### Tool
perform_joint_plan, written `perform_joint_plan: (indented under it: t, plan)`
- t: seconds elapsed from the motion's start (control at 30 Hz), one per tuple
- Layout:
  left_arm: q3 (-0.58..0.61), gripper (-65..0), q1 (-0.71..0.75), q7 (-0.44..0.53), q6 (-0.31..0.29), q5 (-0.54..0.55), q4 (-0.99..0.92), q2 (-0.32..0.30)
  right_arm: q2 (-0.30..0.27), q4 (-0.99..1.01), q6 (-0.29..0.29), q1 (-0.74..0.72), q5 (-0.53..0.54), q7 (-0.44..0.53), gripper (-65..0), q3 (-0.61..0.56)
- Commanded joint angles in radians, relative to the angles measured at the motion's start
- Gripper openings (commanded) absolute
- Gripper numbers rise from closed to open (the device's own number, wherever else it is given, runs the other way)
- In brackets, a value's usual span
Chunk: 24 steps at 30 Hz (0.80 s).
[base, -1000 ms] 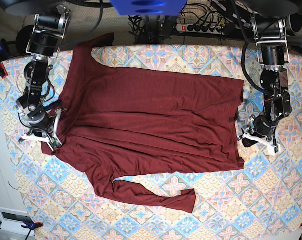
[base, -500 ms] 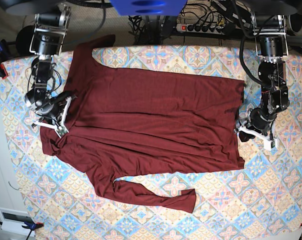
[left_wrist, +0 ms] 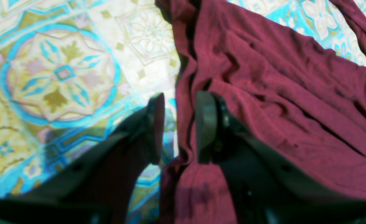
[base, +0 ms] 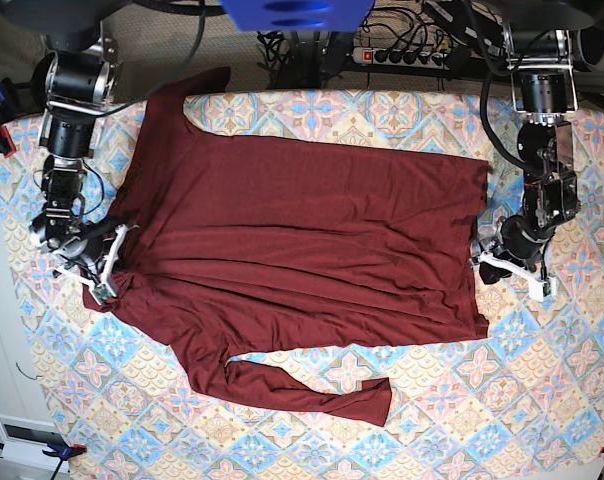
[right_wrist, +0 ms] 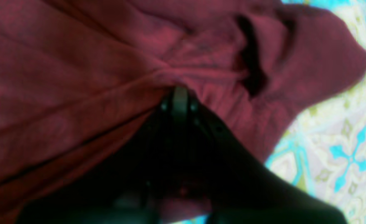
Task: Layout the t-shirt on the table in an organized manner, then fold the t-shirt properly
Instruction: 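Regrasp the shirt edge with the right gripper and release the left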
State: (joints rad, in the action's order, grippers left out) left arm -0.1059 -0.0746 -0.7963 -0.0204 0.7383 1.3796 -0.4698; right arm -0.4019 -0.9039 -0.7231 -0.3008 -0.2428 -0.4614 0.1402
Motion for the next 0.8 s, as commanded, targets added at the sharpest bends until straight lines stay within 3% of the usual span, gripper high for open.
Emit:
perform_joint_plan:
  t: [0.0, 0.27, 0.37, 0.57, 0.77]
  plan:
    - [-0.004, -49.1, -0.020, 0.021, -0.005, 0.007, 0.020, -0.019, -0.039, 0.024, 0.025, 0.001, -0.088, -0.098, -65.0, 0.005]
    - [-0.004, -49.0, -0.020, 0.021, -0.005, 0.007, 0.020, -0.019, -0.111, 0.167, 0.025, -0.080, -0.088, -0.040, -65.0, 0.005]
    - [-0.004, -49.0, -0.020, 0.021, -0.005, 0.007, 0.020, -0.019, -0.130, 0.199, 0.107, -0.102, -0.088, -0.006, -65.0, -0.001]
    - [0.025, -48.9, -0.018, 0.001, -0.011, 0.007, 0.022, -0.022, -0.134, 0.220, 0.113, -0.143, -0.089, 0.008, -65.0, 0.003]
    - [0.117, -48.8, 0.020, -0.117, -0.138, 0.007, 0.168, -0.024, -0.134, 0.078, 0.113, -0.119, -0.086, -0.001, -65.0, 0.006]
